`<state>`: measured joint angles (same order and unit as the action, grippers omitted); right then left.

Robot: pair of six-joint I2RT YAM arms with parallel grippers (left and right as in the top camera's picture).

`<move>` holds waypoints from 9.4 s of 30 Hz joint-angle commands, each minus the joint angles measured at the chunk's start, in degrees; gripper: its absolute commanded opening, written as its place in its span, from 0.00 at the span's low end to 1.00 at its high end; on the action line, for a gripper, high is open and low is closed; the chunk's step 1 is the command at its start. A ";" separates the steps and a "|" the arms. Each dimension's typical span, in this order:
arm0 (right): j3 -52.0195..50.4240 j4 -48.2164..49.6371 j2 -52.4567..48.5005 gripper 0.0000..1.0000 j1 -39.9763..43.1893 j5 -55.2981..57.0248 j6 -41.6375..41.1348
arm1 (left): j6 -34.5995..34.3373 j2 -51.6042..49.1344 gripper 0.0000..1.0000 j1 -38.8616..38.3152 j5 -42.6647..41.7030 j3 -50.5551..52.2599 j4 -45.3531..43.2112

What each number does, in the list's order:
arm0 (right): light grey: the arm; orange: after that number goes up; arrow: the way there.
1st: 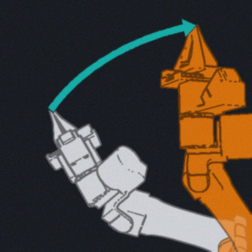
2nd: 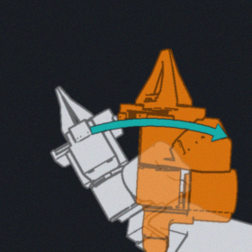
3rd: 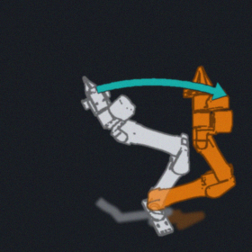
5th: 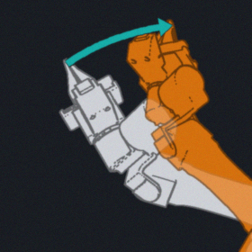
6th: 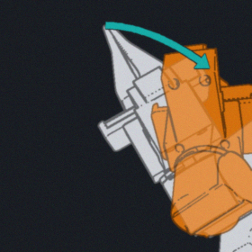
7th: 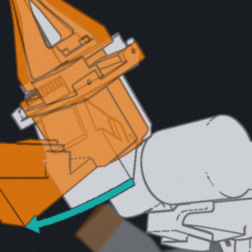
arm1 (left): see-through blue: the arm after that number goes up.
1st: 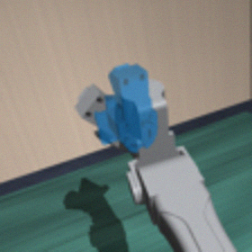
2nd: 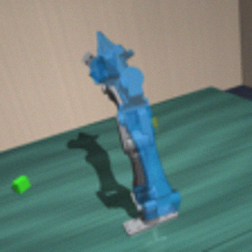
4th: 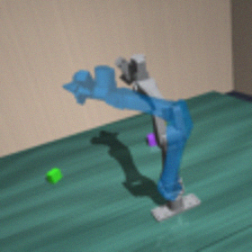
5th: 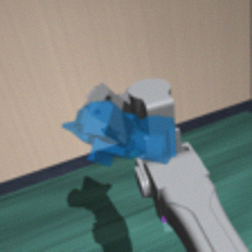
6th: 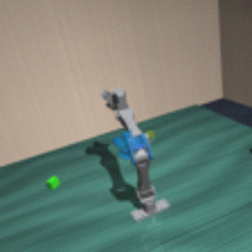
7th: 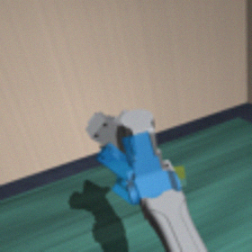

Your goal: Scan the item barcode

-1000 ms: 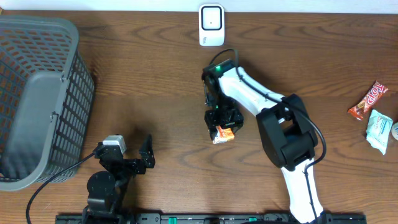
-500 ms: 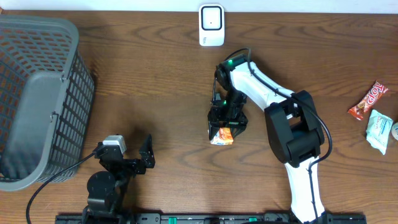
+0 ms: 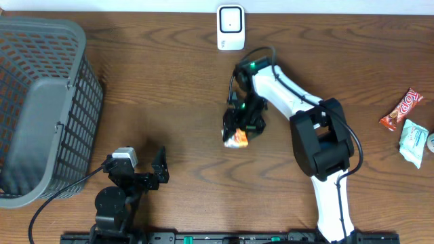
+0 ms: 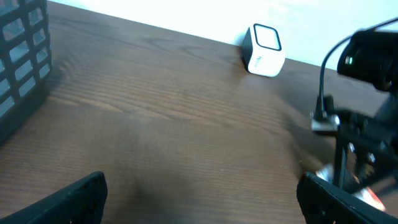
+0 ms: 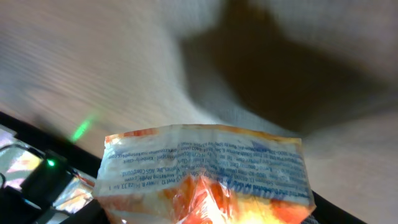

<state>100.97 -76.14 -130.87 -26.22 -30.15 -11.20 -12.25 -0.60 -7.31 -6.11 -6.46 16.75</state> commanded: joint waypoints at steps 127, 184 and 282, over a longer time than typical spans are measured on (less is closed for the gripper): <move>6.27 -14.73 72.54 0.99 37.27 35.63 -0.33 | -0.52 0.37 0.98 0.13 -0.76 0.79 1.68; -88.74 72.52 130.55 0.99 32.70 23.06 -0.52 | -0.52 0.37 0.98 0.11 -0.76 0.79 1.68; -100.65 72.30 130.49 0.99 31.26 24.26 0.74 | 4.72 0.50 0.98 4.68 6.75 6.23 -12.57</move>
<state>0.51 -3.70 -0.67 5.43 -6.33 -11.09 -9.69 -0.62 -2.98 -0.91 -1.85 2.92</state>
